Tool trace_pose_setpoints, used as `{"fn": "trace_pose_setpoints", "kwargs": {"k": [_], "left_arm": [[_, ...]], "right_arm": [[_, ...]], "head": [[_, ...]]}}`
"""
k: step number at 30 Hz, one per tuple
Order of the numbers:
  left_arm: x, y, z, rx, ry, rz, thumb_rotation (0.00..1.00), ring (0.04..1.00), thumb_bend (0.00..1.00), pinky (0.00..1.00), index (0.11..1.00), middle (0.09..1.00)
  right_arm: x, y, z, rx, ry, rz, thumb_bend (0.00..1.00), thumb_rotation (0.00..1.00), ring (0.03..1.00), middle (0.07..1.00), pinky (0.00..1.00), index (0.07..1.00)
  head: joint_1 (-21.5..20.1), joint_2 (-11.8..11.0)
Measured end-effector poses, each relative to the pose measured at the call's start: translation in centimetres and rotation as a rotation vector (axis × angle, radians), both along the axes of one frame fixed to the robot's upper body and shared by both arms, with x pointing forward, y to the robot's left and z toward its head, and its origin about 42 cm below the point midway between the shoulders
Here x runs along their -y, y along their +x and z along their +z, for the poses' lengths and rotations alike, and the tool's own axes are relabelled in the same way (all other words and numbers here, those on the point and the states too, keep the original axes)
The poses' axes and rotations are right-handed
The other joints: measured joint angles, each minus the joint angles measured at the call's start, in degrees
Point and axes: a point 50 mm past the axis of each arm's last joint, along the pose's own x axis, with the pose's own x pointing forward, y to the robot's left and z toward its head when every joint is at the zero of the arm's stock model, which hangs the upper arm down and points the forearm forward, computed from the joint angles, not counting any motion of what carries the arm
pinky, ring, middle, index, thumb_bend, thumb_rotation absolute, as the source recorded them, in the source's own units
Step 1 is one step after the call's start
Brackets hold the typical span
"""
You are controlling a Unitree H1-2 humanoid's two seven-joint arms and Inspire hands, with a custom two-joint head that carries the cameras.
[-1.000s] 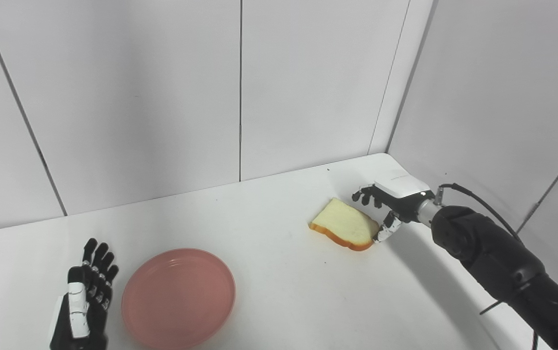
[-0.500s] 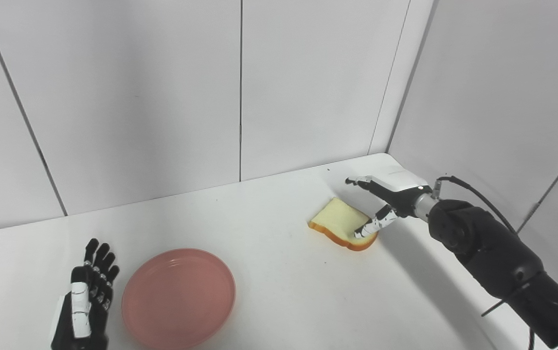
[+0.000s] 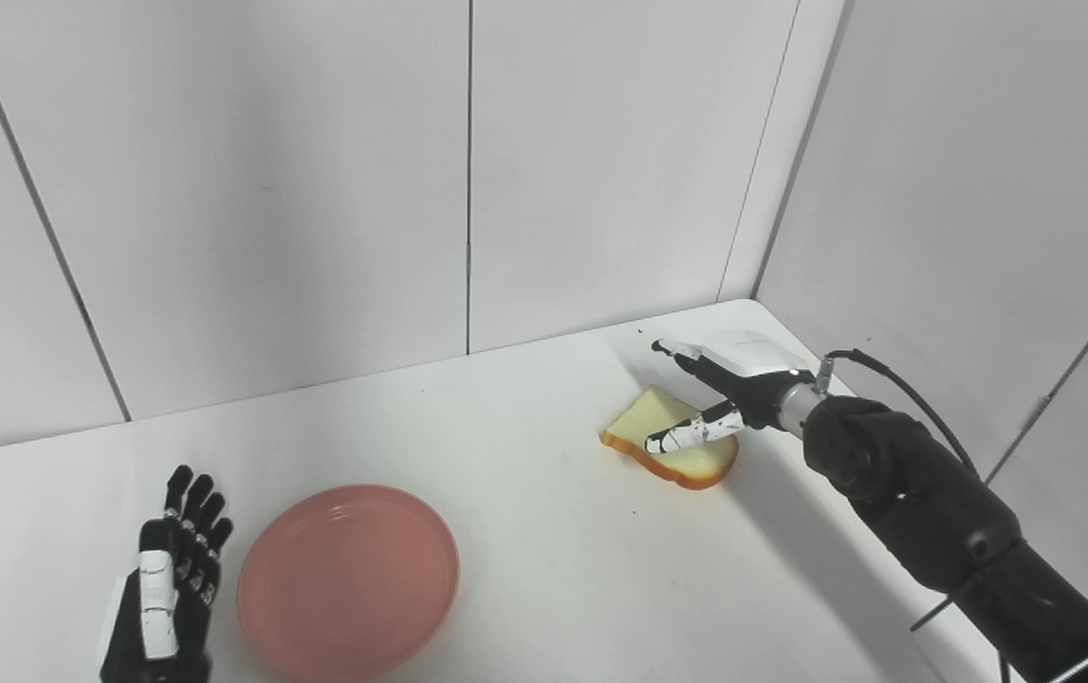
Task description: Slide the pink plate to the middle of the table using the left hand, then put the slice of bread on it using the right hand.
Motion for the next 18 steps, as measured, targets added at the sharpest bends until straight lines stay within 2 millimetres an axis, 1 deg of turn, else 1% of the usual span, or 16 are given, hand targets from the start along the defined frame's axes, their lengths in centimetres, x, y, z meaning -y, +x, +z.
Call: {"fn": "trace_pose_setpoints", "kwargs": {"k": [2,5,9,11,13,18], "left_arm": [[0.0,0.0,0.0,0.001,0.000,0.000,0.98,1.000,0.78,1.00,0.987,0.999],[0.0,0.0,0.0,0.001,0.001,-0.001,0.98,1.000,0.79,1.00,0.988,0.999],[0.0,0.0,0.0,0.001,0.001,-0.001,0.97,1.000,0.79,1.00,0.985,0.997],[0.0,0.0,0.0,0.000,0.001,-0.001,0.97,1.000,0.79,1.00,0.988,0.998],[0.0,0.0,0.0,0.001,0.001,-0.001,0.97,1.000,0.79,1.00,0.987,0.997],[0.0,0.0,0.0,0.000,0.001,-0.001,0.96,1.000,0.80,1.00,0.987,0.999]], "right_arm": [[-0.4,0.2,-0.2,-0.003,0.000,0.008,0.96,0.73,0.868,0.973,0.66,0.998],[-0.7,0.4,-0.8,-0.022,0.000,0.010,0.96,0.72,0.876,0.981,0.66,1.000],[-1.1,0.6,-1.8,-0.051,-0.029,0.018,0.95,0.72,0.909,0.987,0.73,1.000],[-1.2,0.7,-2.2,-0.063,-0.062,0.020,0.93,0.69,0.936,0.997,0.77,1.000],[-1.2,0.9,-2.4,-0.072,-0.088,0.016,0.93,0.69,0.938,0.999,0.78,1.000],[-1.2,1.2,-2.3,-0.071,-0.099,0.015,0.91,0.64,0.943,1.000,0.79,0.990]], "head": [[0.0,0.0],[0.0,0.0],[0.0,0.0],[0.0,0.0],[0.0,0.1],[0.1,0.2]]}}
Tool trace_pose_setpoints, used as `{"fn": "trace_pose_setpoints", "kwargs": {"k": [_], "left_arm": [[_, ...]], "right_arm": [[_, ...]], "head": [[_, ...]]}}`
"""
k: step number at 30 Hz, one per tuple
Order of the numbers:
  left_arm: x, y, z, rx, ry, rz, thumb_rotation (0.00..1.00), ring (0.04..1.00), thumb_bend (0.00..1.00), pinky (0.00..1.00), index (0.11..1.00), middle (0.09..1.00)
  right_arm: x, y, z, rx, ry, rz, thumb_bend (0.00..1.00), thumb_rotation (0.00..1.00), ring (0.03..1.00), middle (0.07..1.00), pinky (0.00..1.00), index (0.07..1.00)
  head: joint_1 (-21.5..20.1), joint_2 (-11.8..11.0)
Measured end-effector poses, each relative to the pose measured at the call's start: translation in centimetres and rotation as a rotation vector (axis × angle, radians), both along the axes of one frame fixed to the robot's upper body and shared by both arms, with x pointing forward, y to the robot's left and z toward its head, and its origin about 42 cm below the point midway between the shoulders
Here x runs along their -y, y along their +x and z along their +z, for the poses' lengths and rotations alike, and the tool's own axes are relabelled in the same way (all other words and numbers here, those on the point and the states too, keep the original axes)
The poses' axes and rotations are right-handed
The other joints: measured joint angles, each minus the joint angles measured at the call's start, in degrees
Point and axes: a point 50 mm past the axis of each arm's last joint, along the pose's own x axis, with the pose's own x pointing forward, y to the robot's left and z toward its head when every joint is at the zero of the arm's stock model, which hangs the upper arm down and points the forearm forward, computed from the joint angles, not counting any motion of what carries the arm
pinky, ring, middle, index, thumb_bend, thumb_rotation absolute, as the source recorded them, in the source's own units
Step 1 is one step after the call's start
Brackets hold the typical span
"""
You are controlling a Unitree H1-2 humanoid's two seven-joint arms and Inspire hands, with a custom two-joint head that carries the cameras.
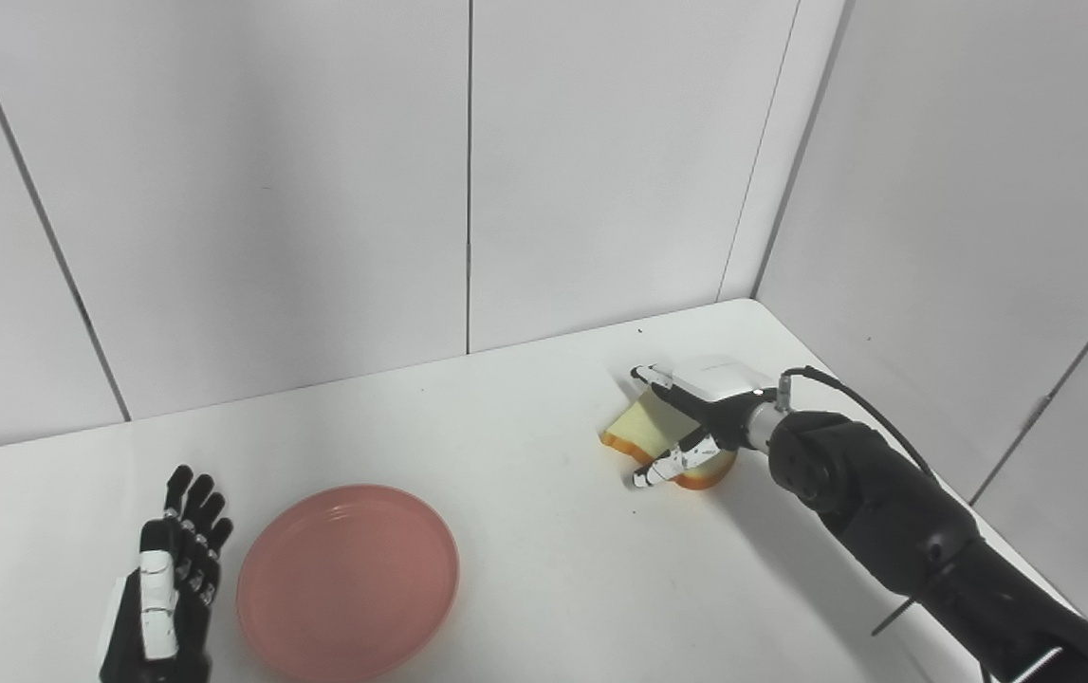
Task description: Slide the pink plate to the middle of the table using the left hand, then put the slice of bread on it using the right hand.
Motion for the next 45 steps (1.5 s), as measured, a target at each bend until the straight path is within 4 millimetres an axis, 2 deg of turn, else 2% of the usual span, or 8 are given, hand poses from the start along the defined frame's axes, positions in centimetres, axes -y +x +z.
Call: {"fn": "trace_pose_setpoints", "kwargs": {"k": [6,9,16,20,28,31,41,45], "left_arm": [[0.2,0.0,0.0,-0.005,-0.004,-0.002,0.97,1.000,0.79,1.00,0.981,0.994],[0.2,0.0,0.0,-0.007,-0.004,-0.002,0.97,1.000,0.80,1.00,0.982,0.995],[0.2,-0.2,0.0,-0.008,-0.008,-0.002,0.97,1.000,0.78,1.00,0.983,0.995],[0.3,-0.3,0.0,-0.007,-0.011,-0.003,0.97,1.000,0.78,1.00,0.981,0.994],[0.3,-0.5,0.0,-0.007,-0.007,-0.002,0.98,1.000,0.78,1.00,0.975,0.991],[0.3,-0.6,0.0,-0.007,-0.008,0.004,0.98,1.000,0.78,1.00,0.975,0.990],[0.3,-0.6,0.0,-0.008,-0.010,0.006,0.97,1.000,0.78,1.00,0.984,0.998],[0.3,-0.7,0.0,-0.007,-0.010,0.007,0.96,1.000,0.78,1.00,0.983,0.995]], "right_arm": [[0.2,0.2,-0.6,-0.022,-0.005,-0.009,0.90,0.58,0.938,1.000,0.76,0.969],[0.3,0.3,-0.8,-0.031,-0.008,-0.008,0.78,0.40,0.893,0.971,0.69,0.933],[0.1,0.9,-0.2,0.040,-0.007,0.029,0.53,0.01,0.526,0.809,0.38,0.766],[0.1,1.0,-0.1,0.072,-0.005,0.038,0.48,0.00,0.421,0.753,0.30,0.712],[0.5,1.1,-0.7,0.136,-0.006,0.084,0.47,0.00,0.494,0.731,0.40,0.603],[0.5,1.1,-0.8,0.170,0.000,0.099,0.49,0.10,0.497,0.708,0.41,0.502],[0.8,0.8,-1.4,0.247,0.057,0.101,0.49,0.11,0.521,0.663,0.40,0.480],[-0.1,0.4,0.0,0.286,0.098,0.128,0.49,0.11,0.558,0.654,0.47,0.481]], "head": [[0.1,0.0],[0.3,0.0],[0.3,0.3],[0.4,0.4],[0.4,0.6],[0.4,0.6],[0.7,0.8],[0.8,0.8]]}}
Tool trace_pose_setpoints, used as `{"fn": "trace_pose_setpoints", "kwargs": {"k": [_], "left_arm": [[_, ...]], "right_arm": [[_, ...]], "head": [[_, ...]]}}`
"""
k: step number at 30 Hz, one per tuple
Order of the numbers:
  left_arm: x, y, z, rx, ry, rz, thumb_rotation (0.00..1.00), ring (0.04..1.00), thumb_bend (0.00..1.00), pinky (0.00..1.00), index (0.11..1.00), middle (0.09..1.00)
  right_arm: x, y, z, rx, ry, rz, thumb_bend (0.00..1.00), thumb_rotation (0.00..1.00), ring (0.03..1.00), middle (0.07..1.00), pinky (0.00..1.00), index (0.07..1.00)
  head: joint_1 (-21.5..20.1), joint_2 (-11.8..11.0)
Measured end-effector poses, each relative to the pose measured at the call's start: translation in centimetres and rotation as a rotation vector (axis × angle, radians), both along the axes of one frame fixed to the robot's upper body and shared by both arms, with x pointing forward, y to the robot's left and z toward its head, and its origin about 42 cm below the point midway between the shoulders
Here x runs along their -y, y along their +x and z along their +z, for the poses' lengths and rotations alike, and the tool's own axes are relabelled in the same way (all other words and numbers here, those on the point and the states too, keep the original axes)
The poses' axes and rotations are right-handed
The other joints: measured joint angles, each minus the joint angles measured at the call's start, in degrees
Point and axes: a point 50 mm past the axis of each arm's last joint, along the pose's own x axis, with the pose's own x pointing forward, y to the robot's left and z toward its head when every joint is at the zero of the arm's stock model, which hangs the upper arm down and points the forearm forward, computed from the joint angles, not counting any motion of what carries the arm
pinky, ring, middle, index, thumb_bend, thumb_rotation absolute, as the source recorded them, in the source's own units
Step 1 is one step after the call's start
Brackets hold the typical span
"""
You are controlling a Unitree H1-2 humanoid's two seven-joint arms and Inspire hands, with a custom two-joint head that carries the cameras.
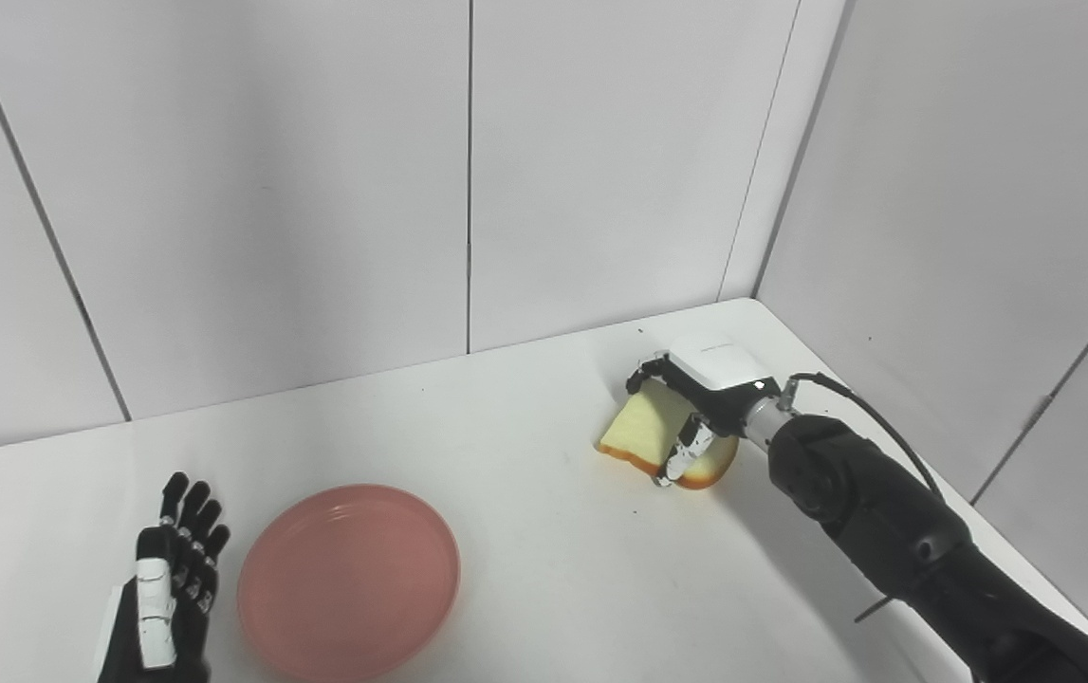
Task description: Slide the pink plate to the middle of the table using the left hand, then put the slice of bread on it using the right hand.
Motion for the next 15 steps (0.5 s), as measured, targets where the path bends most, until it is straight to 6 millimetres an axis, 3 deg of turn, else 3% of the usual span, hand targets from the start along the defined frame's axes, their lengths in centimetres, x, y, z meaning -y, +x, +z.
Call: {"fn": "trace_pose_setpoints", "kwargs": {"k": [6,8,10,15], "left_arm": [[0.1,0.0,0.0,0.000,0.000,-0.004,0.96,1.000,0.78,1.00,0.988,1.000],[0.2,0.0,0.0,0.000,0.001,-0.006,0.96,1.000,0.78,1.00,0.988,1.000],[0.3,0.0,0.0,0.001,0.003,-0.009,0.97,1.000,0.78,1.00,0.989,0.999],[0.4,-0.1,0.0,0.002,0.019,-0.016,0.96,1.000,0.78,1.00,0.992,1.000]], "right_arm": [[-1.7,-0.3,3.7,0.086,0.122,0.039,0.49,0.11,0.613,0.655,0.55,0.484],[-2.0,-0.4,5.0,0.115,0.152,0.054,0.49,0.11,0.494,0.624,0.42,0.483],[-2.3,-0.4,6.0,0.132,0.186,0.062,0.49,0.11,0.467,0.622,0.39,0.482],[-4.9,-0.6,7.9,0.182,0.197,0.122,0.49,0.11,0.543,0.648,0.47,0.484]], "head": [[0.4,0.2],[0.5,0.3],[0.8,0.3],[1.7,0.4]]}}
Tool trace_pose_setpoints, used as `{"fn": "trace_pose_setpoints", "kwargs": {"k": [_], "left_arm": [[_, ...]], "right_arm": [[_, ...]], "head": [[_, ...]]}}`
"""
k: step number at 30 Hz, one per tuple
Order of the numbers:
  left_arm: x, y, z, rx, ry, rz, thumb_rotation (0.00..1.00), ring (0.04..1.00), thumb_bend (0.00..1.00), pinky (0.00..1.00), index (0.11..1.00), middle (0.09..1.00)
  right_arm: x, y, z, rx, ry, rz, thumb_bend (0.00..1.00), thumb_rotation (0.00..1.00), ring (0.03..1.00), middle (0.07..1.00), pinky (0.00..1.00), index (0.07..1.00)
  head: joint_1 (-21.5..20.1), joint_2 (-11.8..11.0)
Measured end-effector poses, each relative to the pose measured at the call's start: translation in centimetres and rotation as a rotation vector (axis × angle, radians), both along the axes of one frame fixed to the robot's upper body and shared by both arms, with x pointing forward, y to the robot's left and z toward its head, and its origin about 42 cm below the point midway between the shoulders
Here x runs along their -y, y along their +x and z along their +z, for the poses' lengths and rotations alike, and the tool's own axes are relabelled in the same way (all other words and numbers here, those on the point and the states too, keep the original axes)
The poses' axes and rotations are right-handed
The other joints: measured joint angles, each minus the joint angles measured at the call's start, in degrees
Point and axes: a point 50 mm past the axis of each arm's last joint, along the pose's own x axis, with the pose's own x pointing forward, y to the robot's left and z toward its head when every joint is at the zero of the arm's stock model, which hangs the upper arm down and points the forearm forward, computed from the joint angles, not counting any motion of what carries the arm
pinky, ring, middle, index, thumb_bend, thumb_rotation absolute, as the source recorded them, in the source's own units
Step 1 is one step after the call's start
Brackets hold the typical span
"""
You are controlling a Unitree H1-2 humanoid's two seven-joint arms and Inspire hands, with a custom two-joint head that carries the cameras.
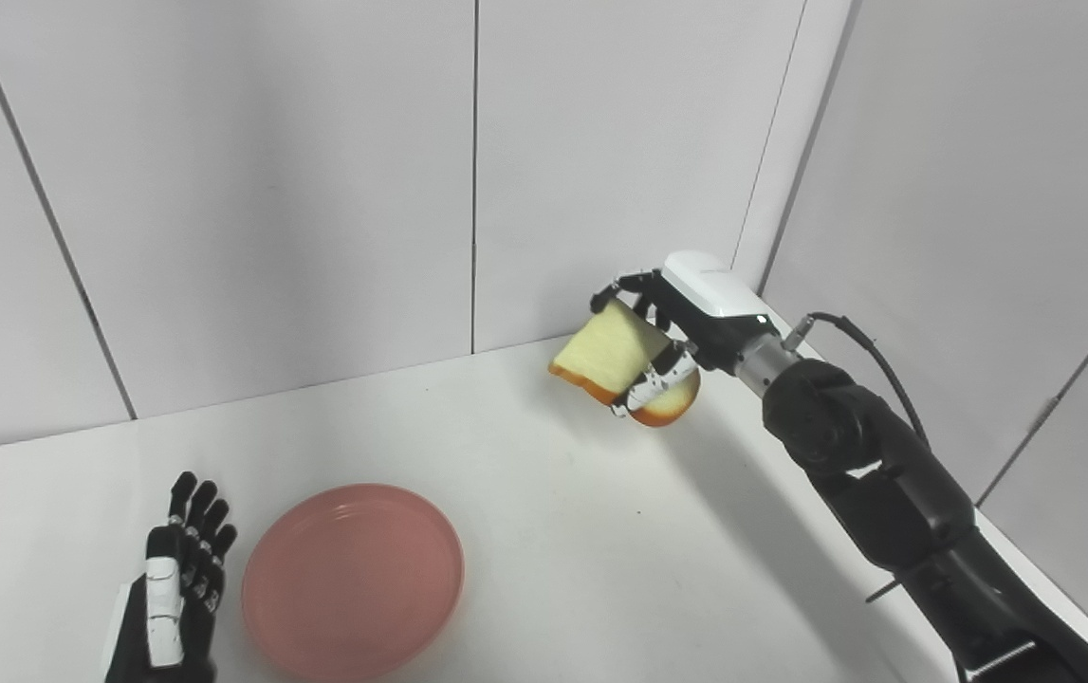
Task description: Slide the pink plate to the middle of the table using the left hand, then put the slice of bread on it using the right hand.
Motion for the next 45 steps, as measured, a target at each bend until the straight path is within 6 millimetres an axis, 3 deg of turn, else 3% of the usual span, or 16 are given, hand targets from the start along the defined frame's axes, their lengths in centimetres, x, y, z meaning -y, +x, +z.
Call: {"fn": "trace_pose_setpoints", "kwargs": {"k": [3,12,20,25,28,30,34,35,45], "left_arm": [[0.1,0.0,0.0,-0.001,0.002,-0.002,0.95,1.000,0.79,1.00,0.984,0.997],[0.5,-0.2,0.0,0.003,0.008,-0.009,0.97,1.000,0.76,1.00,0.988,0.996],[1.6,-0.7,0.0,0.005,0.035,-0.008,1.00,1.000,0.74,1.00,0.997,1.000],[3.2,-1.5,0.2,-0.006,0.042,-0.007,1.00,1.000,0.73,1.00,0.998,1.000],[3.7,-1.8,0.3,-0.010,0.036,-0.009,1.00,1.000,0.72,1.00,1.000,1.000],[3.9,-1.8,0.3,-0.014,0.029,0.004,1.00,1.000,0.72,1.00,0.999,1.000],[4.6,-1.9,0.3,-0.013,0.027,0.023,1.00,1.000,0.71,1.00,0.992,1.000],[4.7,-1.9,0.3,-0.013,0.027,0.023,1.00,1.000,0.72,1.00,0.988,1.000],[5.5,-1.9,0.4,-0.016,0.011,0.044,1.00,1.000,0.73,1.00,0.979,1.000]], "right_arm": [[-1.9,0.2,-0.3,-0.010,0.016,0.048,0.49,0.11,0.553,0.627,0.50,0.483],[-8.3,0.7,-3.9,-0.088,0.084,0.190,0.49,0.11,0.596,0.623,0.54,0.481],[-12.6,0.6,-5.6,-0.108,0.130,0.304,0.49,0.11,0.570,0.601,0.52,0.483],[-15.6,0.3,-6.6,-0.135,0.162,0.369,0.49,0.11,0.506,0.590,0.43,0.482],[-16.7,0.2,-6.9,-0.151,0.162,0.397,0.49,0.11,0.507,0.575,0.45,0.482],[-17.1,0.2,-7.1,-0.159,0.162,0.406,0.49,0.11,0.504,0.570,0.46,0.482],[-17.7,0.4,-7.9,-0.200,0.154,0.420,0.49,0.11,0.467,0.566,0.40,0.483],[-17.9,0.4,-8.0,-0.205,0.153,0.426,0.51,0.04,0.449,0.546,0.39,0.469],[-19.3,0.8,-10.2,-0.242,0.108,0.477,0.52,0.00,0.413,0.505,0.36,0.477]], "head": [[1.1,0.3],[5.2,1.0],[9.5,2.0],[13.9,3.5],[15.9,4.1],[19.4,5.2],[21.6,5.9],[22.4,6.1],[24.9,7.4]]}}
